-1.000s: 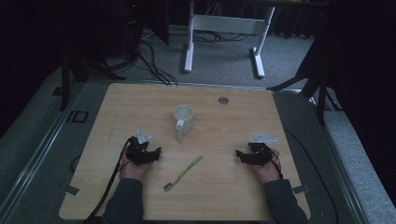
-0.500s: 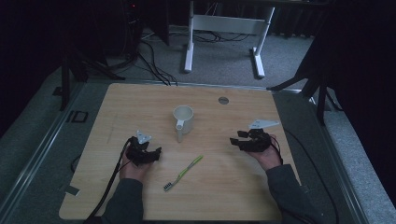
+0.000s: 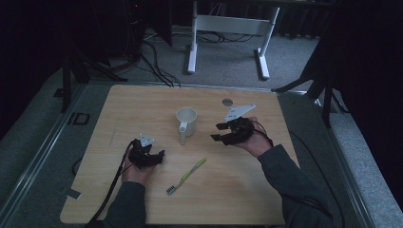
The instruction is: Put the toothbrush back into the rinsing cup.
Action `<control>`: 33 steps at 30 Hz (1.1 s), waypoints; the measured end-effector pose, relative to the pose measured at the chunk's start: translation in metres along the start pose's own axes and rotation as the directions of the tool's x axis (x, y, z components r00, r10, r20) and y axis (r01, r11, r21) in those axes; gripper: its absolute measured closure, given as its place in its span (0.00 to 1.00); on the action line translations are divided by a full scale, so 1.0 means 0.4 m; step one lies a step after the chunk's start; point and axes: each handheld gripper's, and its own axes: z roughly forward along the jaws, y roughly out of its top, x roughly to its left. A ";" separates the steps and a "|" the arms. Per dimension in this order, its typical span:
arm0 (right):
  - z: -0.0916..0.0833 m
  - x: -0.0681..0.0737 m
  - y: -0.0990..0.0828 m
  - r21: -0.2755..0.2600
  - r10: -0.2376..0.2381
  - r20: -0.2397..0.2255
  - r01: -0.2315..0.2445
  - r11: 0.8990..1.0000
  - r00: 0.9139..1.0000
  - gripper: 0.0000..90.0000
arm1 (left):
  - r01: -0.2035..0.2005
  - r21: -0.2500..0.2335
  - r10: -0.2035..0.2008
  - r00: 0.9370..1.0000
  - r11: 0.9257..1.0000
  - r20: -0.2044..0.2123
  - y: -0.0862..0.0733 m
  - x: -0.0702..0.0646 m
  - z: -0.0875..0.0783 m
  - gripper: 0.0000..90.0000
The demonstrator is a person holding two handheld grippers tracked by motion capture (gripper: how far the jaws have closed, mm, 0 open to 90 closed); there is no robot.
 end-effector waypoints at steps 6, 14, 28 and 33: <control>0.037 0.017 0.057 0.042 -0.072 -0.059 0.074 0.996 0.996 0.55 | -0.007 0.003 0.007 1.000 1.000 0.003 0.000 0.000 -0.001 0.34; 0.113 0.077 0.124 0.151 -0.250 -0.176 0.277 0.949 0.952 0.59 | -0.011 0.001 0.011 1.000 1.000 0.010 -0.001 -0.001 -0.002 0.34; 0.205 0.187 0.146 0.272 -0.444 -0.326 0.533 0.802 0.835 0.68 | -0.023 0.001 0.023 1.000 1.000 0.021 -0.005 -0.003 -0.006 0.34; 0.218 0.220 0.141 0.288 -0.494 -0.359 0.597 0.749 0.792 0.70 | -0.023 0.002 0.023 1.000 1.000 0.022 -0.005 -0.003 -0.006 0.34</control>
